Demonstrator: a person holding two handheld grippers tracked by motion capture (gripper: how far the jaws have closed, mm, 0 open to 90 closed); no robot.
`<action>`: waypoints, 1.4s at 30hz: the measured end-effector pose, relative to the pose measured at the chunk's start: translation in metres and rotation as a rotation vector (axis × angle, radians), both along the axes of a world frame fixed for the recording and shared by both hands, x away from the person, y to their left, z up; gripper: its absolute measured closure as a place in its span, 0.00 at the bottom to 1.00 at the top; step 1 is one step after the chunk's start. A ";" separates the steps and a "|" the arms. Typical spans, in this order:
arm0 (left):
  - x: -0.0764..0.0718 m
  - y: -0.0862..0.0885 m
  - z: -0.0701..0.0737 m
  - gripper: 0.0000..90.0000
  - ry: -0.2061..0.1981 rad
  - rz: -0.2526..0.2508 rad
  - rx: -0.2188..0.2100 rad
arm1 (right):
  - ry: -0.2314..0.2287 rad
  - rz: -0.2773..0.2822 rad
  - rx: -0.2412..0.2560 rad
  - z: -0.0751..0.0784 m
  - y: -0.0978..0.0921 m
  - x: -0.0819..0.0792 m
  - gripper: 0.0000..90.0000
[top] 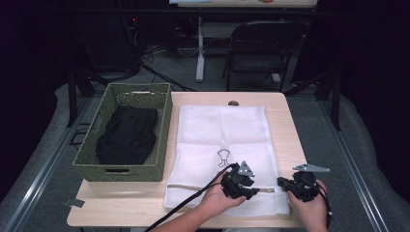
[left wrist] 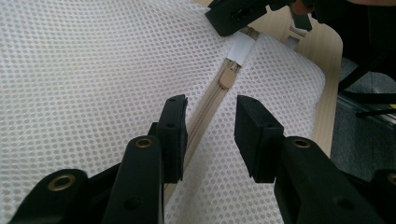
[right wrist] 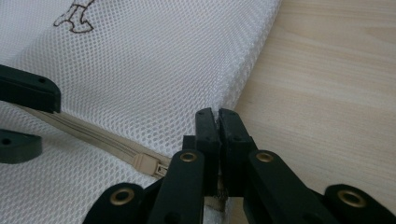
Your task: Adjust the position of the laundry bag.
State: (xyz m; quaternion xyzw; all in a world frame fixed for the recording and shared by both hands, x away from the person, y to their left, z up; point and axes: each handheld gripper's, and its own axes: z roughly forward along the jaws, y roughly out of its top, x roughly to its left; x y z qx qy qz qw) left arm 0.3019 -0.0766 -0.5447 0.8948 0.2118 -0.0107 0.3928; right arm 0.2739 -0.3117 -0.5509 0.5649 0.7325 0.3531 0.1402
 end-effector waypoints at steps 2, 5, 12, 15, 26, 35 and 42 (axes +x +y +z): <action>-0.001 -0.004 -0.002 0.71 0.009 -0.006 -0.004 | -0.007 -0.001 0.005 0.002 0.000 -0.001 0.97; -0.002 -0.007 -0.004 0.72 0.019 -0.023 -0.007 | -0.020 0.002 0.013 0.004 0.001 -0.001 0.97; -0.001 -0.013 -0.008 0.77 0.051 -0.025 -0.013 | -0.037 0.008 0.024 0.008 0.001 -0.003 0.97; -0.001 -0.016 -0.011 0.77 0.065 -0.020 -0.013 | -0.055 0.011 0.030 0.009 0.002 -0.004 0.98; 0.001 -0.023 -0.018 0.76 0.083 -0.027 -0.008 | -0.071 0.027 0.028 0.014 0.007 -0.005 0.98; 0.004 -0.026 -0.023 0.72 0.112 -0.032 -0.030 | -0.087 0.047 0.034 0.016 0.010 -0.005 0.98; 0.007 -0.030 -0.023 0.69 0.115 -0.037 -0.033 | -0.094 0.055 0.044 0.017 0.013 -0.006 0.98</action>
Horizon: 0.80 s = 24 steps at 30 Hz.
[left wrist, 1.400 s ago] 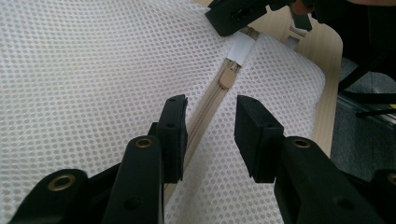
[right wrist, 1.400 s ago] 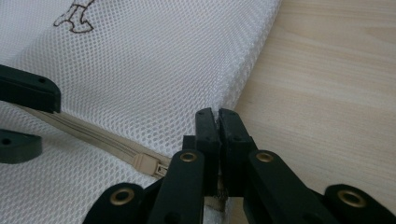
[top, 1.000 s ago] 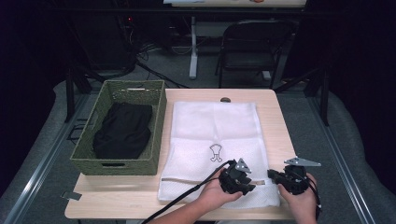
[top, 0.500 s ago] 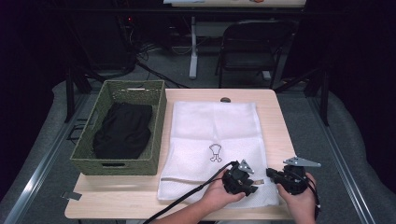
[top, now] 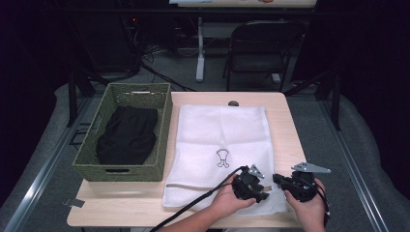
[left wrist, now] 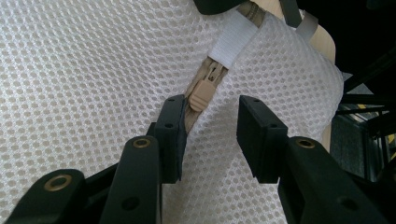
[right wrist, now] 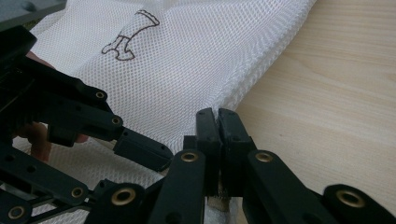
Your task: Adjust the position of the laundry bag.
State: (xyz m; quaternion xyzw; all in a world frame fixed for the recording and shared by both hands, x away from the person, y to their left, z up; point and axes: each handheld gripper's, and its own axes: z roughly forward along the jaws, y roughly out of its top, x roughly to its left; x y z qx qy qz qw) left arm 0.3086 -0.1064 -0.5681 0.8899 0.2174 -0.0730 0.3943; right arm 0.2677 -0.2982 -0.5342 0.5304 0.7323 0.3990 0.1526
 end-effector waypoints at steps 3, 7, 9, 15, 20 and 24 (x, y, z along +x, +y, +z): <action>0.000 -0.002 0.000 0.69 -0.003 -0.007 -0.003 | 0.003 0.002 0.006 0.000 0.000 0.000 0.98; 0.000 -0.004 0.002 0.69 -0.006 -0.013 -0.009 | 0.000 0.001 0.005 0.000 0.000 0.000 0.98; 0.001 -0.004 0.002 0.69 0.003 -0.017 -0.012 | -0.001 0.000 0.004 0.001 0.000 0.000 0.98; 0.001 -0.002 0.005 0.71 0.012 -0.016 -0.015 | -0.001 0.003 0.006 0.000 0.000 0.000 0.98; -0.001 0.000 0.008 0.72 0.002 -0.018 -0.007 | -0.001 0.003 0.007 0.000 -0.001 0.000 0.98; -0.003 -0.001 0.008 0.73 0.016 -0.036 -0.028 | 0.000 0.002 0.008 -0.001 -0.001 0.001 0.98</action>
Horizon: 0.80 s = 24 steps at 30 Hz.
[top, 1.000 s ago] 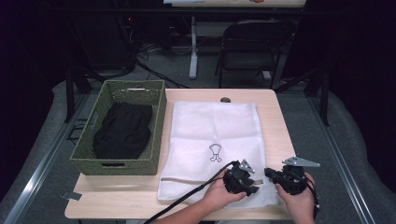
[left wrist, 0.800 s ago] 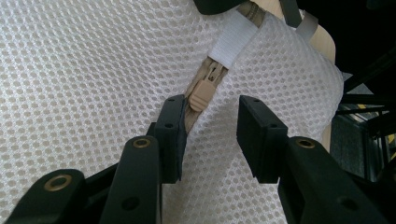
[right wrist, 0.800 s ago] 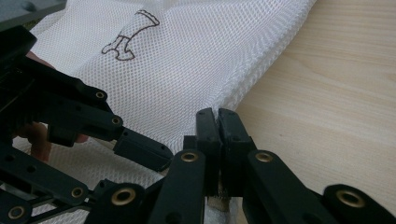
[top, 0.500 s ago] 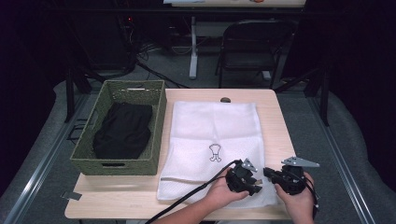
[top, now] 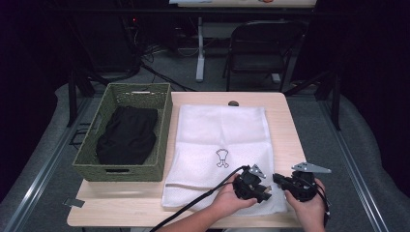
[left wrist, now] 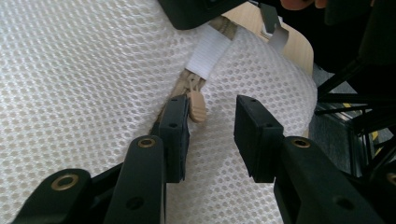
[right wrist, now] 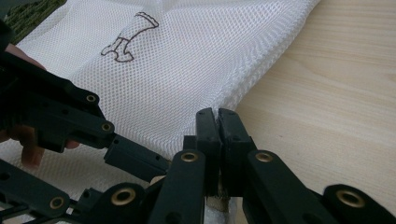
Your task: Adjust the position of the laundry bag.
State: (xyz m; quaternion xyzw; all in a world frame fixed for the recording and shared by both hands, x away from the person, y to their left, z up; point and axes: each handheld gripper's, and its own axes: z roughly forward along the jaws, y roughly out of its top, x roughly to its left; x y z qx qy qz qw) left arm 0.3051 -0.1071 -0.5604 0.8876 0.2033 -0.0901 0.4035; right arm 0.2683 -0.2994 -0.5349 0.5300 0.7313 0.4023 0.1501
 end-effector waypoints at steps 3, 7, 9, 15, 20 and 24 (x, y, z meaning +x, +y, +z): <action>-0.001 0.000 0.001 0.73 -0.009 0.001 0.014 | -0.001 -0.001 0.002 0.000 0.000 0.000 0.98; 0.000 -0.001 -0.001 0.74 0.002 0.011 0.008 | -0.002 -0.001 0.003 0.000 0.000 0.000 0.98; -0.001 -0.002 -0.002 0.75 -0.001 0.020 0.014 | -0.002 0.000 0.003 0.000 0.000 0.000 0.98; -0.001 -0.003 -0.003 0.77 0.006 0.029 0.006 | -0.004 -0.001 0.001 0.000 0.001 -0.001 0.98; 0.001 -0.003 -0.005 0.78 0.018 0.034 -0.004 | -0.003 -0.001 0.001 0.000 0.001 0.000 0.98; 0.002 -0.003 -0.006 0.80 0.027 0.040 -0.001 | -0.001 -0.001 -0.002 0.000 0.001 -0.001 0.98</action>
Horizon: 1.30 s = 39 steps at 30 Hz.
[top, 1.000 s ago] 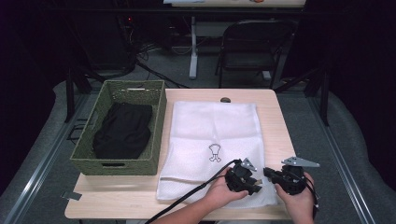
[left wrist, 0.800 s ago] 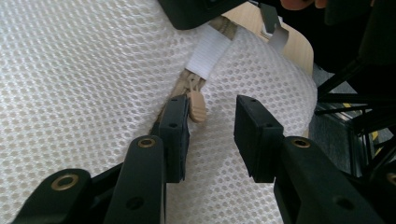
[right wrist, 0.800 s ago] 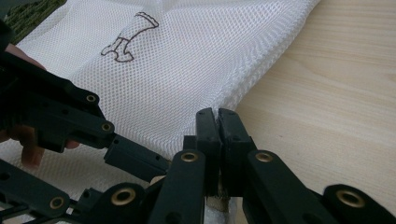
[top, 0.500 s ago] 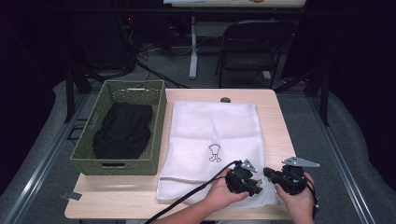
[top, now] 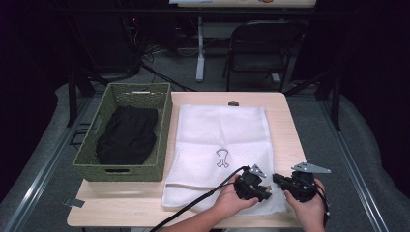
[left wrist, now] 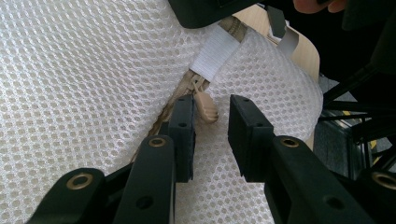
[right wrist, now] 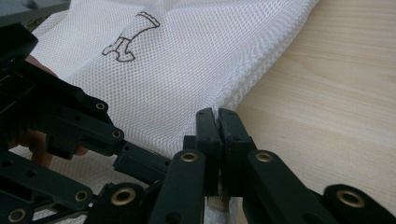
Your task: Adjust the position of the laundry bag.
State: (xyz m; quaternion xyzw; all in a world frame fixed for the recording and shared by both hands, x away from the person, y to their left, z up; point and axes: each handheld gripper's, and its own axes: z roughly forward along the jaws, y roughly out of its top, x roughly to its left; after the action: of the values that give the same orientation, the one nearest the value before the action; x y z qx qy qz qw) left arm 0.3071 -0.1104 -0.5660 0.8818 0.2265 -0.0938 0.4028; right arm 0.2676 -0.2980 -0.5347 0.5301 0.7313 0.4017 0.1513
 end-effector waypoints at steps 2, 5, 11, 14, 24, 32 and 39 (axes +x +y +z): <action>0.000 0.000 -0.001 0.82 0.001 0.008 -0.001 | 0.001 0.001 0.003 0.000 0.000 0.000 0.98; 0.001 0.000 -0.001 0.85 -0.001 0.013 -0.003 | 0.000 0.001 0.003 0.000 0.000 0.000 0.98; 0.000 -0.001 0.000 0.88 -0.015 0.019 -0.014 | 0.000 0.002 0.002 0.000 0.000 0.000 0.98; -0.001 0.000 0.000 0.90 -0.016 0.025 -0.012 | -0.002 0.001 0.003 -0.001 0.000 0.000 0.98; 0.002 0.002 -0.001 0.96 -0.001 0.037 -0.007 | 0.004 0.002 0.005 -0.001 -0.002 0.000 0.98; 0.002 0.002 -0.002 0.97 0.003 0.035 -0.014 | 0.013 -0.002 0.023 -0.003 -0.005 0.000 0.97; 0.004 0.002 -0.003 0.97 0.019 0.033 -0.024 | 0.013 -0.007 0.037 -0.006 -0.009 0.001 0.96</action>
State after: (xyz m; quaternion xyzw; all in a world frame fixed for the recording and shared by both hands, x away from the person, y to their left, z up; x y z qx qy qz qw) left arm 0.3107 -0.1086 -0.5687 0.8722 0.2436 -0.0980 0.4126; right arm 0.2682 -0.3068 -0.5402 0.5377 0.7230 0.4111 0.1383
